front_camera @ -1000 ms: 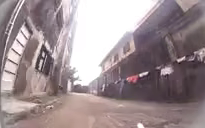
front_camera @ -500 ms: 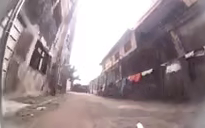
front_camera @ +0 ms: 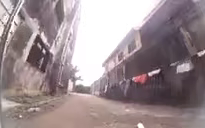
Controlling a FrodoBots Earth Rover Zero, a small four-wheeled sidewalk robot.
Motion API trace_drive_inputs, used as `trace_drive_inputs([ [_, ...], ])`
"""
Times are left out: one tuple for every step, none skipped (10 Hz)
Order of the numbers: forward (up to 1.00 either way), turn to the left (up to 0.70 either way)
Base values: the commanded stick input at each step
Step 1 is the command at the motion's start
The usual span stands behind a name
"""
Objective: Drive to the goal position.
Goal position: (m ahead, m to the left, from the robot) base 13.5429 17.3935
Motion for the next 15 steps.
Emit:
trace_drive_inputs([
  [0.84, 0.06],
  [0.84, 0.03],
  [0.84, 0.0],
  [0.84, 0.02],
  [0.84, 0.05],
  [0.84, 0.06],
  [0.84, 0.06],
  [0.84, 0.06],
  [0.84, 0.06],
  [0.85, 0.06],
  [0.85, 0.06],
  [0.84, 0.06],
  [0.84, 0.06],
  [0.84, 0.03],
  [0.84, 0.01],
])
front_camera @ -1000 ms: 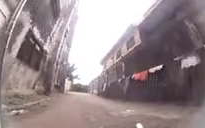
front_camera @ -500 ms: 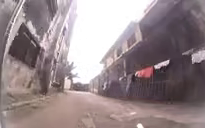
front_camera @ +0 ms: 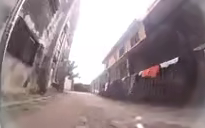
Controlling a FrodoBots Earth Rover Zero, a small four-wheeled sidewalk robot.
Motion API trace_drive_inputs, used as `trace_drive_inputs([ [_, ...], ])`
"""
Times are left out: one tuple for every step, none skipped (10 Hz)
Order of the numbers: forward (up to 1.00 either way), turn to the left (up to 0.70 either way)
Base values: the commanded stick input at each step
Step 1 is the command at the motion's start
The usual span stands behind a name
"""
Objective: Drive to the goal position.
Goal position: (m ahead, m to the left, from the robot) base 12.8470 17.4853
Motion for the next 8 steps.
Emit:
trace_drive_inputs([
  [0.84, 0.06],
  [0.85, 0.06],
  [0.85, 0.06],
  [0.84, 0.06],
  [0.84, 0.06],
  [0.84, 0.06],
  [0.84, 0.06],
  [0.84, 0.06],
])
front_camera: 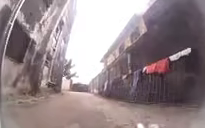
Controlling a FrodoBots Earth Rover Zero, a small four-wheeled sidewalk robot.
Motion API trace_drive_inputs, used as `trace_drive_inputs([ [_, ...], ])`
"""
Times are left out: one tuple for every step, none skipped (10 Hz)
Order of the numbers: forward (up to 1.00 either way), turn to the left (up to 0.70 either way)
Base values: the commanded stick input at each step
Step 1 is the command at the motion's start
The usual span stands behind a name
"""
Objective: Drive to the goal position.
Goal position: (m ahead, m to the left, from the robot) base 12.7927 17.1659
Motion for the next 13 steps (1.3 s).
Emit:
trace_drive_inputs([
  [0.84, 0.24],
  [0.84, 0.33],
  [0.84, 0.32],
  [0.84, 0.26],
  [0.85, 0.1],
  [0.85, 0.0],
  [0.84, 0.0],
  [0.84, 0.01],
  [0.85, 0.03],
  [0.84, 0.02],
  [0.84, 0.02],
  [0.84, 0.11],
  [0.85, 0.34],
])
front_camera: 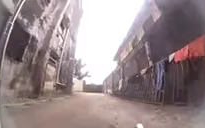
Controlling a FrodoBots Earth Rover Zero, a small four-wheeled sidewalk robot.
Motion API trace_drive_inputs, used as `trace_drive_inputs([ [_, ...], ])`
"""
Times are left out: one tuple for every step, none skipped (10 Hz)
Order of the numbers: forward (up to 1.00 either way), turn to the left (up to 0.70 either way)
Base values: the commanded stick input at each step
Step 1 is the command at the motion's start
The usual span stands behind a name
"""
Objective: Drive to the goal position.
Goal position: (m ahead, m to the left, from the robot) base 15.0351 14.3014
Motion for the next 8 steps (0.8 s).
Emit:
trace_drive_inputs([
  [0.85, 0.34],
  [0.84, 0.33],
  [0.84, 0.33],
  [0.84, 0.02],
  [0.85, 0.02],
  [0.84, 0.0],
  [0.85, 0.02],
  [0.84, 0.01],
])
